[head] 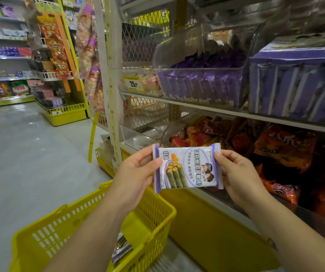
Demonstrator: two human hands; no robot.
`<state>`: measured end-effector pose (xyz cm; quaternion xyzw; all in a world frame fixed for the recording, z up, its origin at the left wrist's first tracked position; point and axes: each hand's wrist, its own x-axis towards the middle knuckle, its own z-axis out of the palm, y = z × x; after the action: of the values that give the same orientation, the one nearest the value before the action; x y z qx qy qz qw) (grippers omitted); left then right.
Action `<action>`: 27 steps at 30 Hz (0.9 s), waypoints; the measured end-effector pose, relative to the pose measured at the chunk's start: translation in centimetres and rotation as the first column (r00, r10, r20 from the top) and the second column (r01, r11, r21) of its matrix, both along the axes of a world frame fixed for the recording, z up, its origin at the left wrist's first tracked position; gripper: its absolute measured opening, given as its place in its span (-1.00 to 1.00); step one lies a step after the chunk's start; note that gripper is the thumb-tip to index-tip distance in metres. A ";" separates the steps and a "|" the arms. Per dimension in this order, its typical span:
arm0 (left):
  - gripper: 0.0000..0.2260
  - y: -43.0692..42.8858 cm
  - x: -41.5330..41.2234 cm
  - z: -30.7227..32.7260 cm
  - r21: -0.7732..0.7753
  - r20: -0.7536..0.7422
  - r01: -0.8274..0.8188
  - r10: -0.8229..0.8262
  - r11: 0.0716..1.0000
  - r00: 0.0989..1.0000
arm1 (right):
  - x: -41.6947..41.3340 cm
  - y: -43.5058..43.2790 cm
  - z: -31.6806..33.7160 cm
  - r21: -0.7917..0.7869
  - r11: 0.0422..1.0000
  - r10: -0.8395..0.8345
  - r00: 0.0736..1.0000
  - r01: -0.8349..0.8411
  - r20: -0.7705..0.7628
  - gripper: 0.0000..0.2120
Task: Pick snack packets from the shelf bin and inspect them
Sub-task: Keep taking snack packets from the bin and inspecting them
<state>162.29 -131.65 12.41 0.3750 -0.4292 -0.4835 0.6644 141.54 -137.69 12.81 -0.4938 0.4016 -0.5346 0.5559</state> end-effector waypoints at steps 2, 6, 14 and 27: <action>-0.74 0.2 -0.6 0.3 -0.088 0.189 -0.111 0.126 0.990 0.974 | 0.2 0.1 -0.1 0.024 1.000 -0.008 0.999 0.007 0.039 -0.83; -0.79 0.3 -0.6 0.7 -0.154 0.279 -0.154 0.192 0.976 0.941 | 0.6 0.3 0.1 0.081 0.996 0.022 0.996 -0.028 0.082 -0.83; -0.89 -0.2 0.4 -0.1 0.218 0.335 -0.173 0.093 0.960 0.938 | 1.0 0.9 0.6 0.016 0.990 0.135 0.983 -0.138 0.123 -0.75; -0.45 1.0 -1.8 0.0 0.416 -0.037 0.460 -0.491 0.784 0.870 | 1.4 1.2 -0.3 -0.135 0.896 0.412 0.906 -0.423 -0.099 -0.56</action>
<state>160.45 -130.62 12.37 0.4035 -0.4222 -0.7003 0.4105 142.97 -136.52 12.52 -0.6276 0.2627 -0.4151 0.6040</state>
